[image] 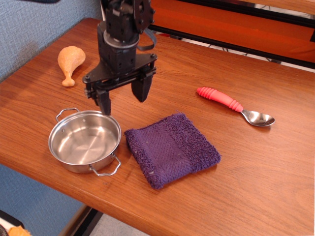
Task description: Take the silver vessel and place it on the purple cloth.
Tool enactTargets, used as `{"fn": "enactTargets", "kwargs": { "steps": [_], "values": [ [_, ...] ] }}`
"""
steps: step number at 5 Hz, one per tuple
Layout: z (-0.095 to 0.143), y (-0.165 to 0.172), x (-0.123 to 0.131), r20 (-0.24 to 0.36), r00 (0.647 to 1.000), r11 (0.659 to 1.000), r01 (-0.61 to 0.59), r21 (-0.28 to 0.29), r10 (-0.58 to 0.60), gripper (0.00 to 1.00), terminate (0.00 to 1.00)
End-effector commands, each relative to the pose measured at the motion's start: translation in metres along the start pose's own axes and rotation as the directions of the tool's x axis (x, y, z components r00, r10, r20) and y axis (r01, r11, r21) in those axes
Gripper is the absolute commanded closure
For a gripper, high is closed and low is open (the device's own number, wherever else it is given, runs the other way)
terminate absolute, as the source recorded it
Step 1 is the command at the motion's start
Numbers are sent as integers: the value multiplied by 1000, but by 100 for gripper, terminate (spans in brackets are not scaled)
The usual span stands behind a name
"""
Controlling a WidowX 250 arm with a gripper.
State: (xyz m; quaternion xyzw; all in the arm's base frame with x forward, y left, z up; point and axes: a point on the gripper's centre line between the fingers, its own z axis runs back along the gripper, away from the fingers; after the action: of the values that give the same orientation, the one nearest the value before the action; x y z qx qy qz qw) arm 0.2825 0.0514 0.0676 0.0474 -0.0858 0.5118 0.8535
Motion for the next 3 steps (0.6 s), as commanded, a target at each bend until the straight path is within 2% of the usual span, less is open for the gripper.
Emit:
{"fn": "enactTargets", "kwargs": {
  "steps": [1,3],
  "values": [
    [-6,18,2,19,998,998,-56,3,56,0,0],
    [-31,18,-1,6,995,994,-103,-33,103,0,0]
  ]
}}
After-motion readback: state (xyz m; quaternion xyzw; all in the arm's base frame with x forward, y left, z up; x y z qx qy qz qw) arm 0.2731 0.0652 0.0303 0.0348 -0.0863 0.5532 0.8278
